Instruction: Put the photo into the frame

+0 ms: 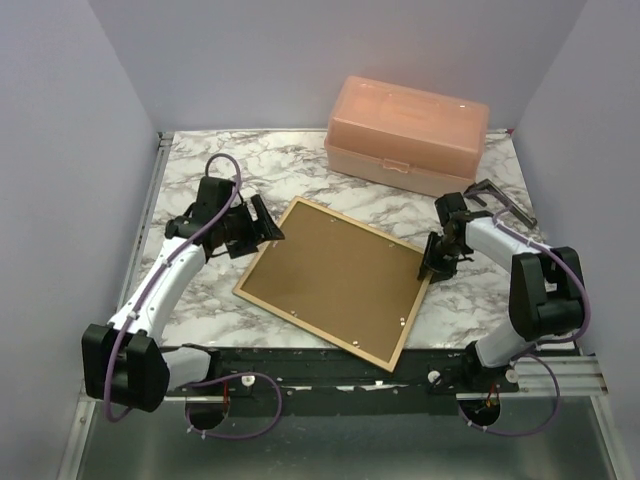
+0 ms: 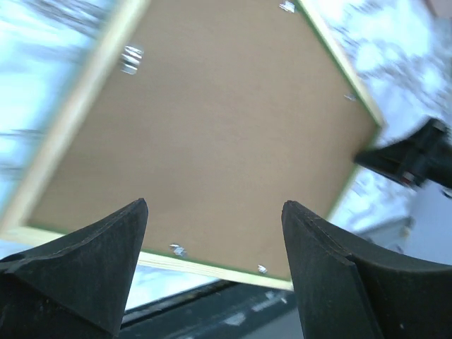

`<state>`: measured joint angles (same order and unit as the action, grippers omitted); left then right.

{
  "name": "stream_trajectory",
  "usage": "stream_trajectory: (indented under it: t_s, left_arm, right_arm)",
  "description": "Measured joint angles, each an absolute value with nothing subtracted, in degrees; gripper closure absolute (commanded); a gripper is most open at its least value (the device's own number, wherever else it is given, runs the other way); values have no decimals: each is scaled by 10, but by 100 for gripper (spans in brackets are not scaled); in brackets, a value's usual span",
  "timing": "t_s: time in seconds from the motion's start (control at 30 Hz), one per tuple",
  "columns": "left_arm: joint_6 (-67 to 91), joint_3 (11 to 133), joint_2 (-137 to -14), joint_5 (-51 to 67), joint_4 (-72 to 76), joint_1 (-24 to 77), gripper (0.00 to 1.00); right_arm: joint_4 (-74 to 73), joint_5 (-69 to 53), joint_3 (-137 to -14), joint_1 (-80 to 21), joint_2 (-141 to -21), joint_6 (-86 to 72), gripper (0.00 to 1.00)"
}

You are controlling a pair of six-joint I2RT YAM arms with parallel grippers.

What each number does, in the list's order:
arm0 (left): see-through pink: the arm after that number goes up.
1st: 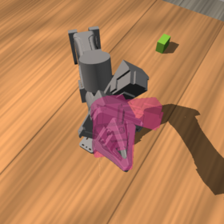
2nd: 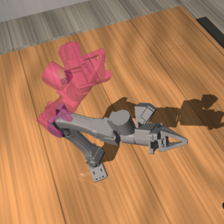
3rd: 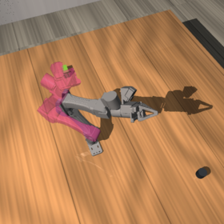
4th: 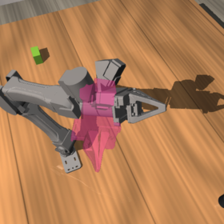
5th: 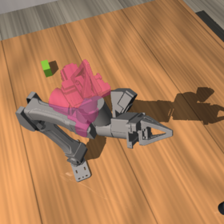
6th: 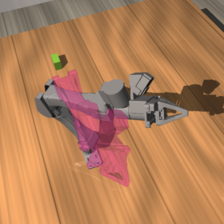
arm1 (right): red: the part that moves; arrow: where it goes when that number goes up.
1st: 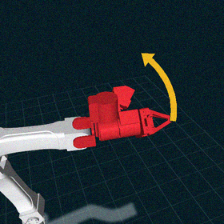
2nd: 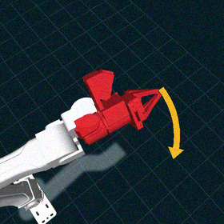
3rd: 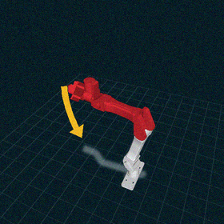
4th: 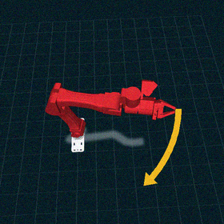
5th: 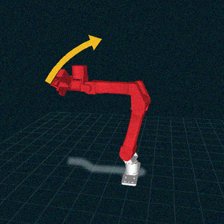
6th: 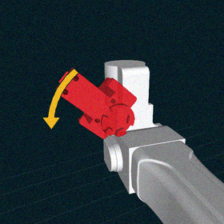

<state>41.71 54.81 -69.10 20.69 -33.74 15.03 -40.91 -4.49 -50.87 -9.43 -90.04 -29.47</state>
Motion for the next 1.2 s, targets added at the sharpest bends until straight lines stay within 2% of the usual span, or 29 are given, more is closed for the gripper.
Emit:
stream_trajectory:
  t_s: [0.03, 0.1, 0.27, 0.4, 0.47, 0.6, 0.67, 0.87, 1.0, 1.2]
  left_arm:
    - [403, 559, -695, 186, -356, 139, 21]
    - [375, 582, -714, 142, -386, 118, 21]
    - [336, 606, -796, 76, -423, 91, 21]
    - [320, 606, -857, 55, -441, 84, 21]
    - [316, 606, -877, 55, -442, 83, 22]
    - [313, 606, -911, 64, -441, 83, 22]
    - [313, 601, -921, 81, -432, 83, 22]
    - [324, 559, -922, 148, -390, 85, 23]
    - [330, 531, -919, 157, -377, 94, 23]
    - [341, 483, -872, 157, -354, 114, 23]
  right_arm:
    - [-409, -41, -517, -95, -906, -289, 74]
    - [-408, -29, -538, -97, -922, -274, 77]
    - [-400, 1, -591, -98, -964, -246, 76]
    - [-395, 38, -611, -103, -978, -234, 58]
    - [-395, 54, -621, -105, -985, -229, 41]
    - [-395, 59, -639, -104, -997, -230, 24]
    - [-395, 50, -641, -104, -997, -232, 20]
    - [-393, -11, -616, -104, -976, -241, 19]
    - [-387, -73, -579, -104, -965, -246, 19]
    - [-403, -101, -604, -98, -988, -244, 19]
